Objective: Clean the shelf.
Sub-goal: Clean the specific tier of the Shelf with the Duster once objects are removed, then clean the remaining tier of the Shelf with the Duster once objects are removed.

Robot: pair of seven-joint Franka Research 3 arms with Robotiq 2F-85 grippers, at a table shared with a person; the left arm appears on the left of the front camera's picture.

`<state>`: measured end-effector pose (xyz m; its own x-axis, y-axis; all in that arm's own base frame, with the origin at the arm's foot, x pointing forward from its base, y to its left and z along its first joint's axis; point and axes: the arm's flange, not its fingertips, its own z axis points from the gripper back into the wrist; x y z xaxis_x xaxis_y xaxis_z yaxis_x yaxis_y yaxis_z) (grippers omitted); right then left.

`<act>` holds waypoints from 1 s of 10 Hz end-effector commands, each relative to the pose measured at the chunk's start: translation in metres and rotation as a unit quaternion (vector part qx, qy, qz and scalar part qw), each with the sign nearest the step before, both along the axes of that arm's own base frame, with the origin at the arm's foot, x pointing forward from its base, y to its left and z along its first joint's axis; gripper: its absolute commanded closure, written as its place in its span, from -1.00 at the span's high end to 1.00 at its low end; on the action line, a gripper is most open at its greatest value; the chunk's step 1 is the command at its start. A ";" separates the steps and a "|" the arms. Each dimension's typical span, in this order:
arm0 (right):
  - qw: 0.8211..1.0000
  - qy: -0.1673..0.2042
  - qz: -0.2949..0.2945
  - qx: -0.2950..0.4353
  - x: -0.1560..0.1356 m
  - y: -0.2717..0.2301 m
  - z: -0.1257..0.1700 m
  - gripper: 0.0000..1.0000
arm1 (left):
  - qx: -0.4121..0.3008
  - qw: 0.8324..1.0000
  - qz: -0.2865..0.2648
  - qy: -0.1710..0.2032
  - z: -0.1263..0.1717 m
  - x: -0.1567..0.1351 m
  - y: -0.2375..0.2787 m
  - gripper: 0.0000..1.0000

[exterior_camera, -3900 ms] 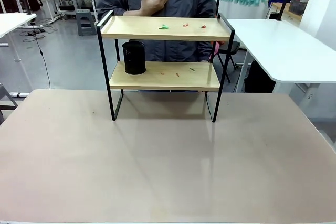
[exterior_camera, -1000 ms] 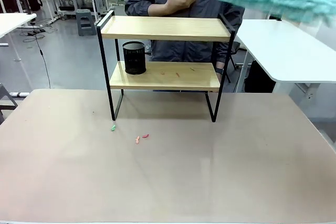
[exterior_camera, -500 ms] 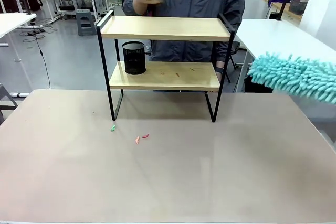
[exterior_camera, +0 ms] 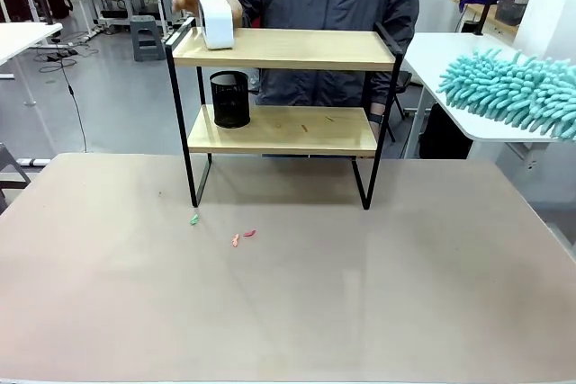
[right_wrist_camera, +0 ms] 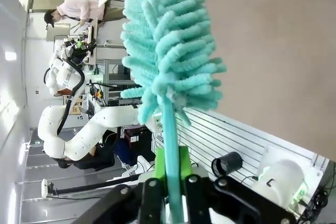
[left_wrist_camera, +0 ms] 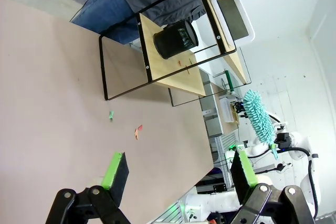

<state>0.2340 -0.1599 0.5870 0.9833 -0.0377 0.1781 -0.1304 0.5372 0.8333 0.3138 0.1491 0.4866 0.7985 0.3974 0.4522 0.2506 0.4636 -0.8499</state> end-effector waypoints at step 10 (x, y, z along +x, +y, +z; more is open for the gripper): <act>1.000 -0.009 0.005 0.012 0.001 0.001 -0.001 -0.75 | -0.006 1.000 -0.001 -0.015 0.000 0.001 -0.001 1.00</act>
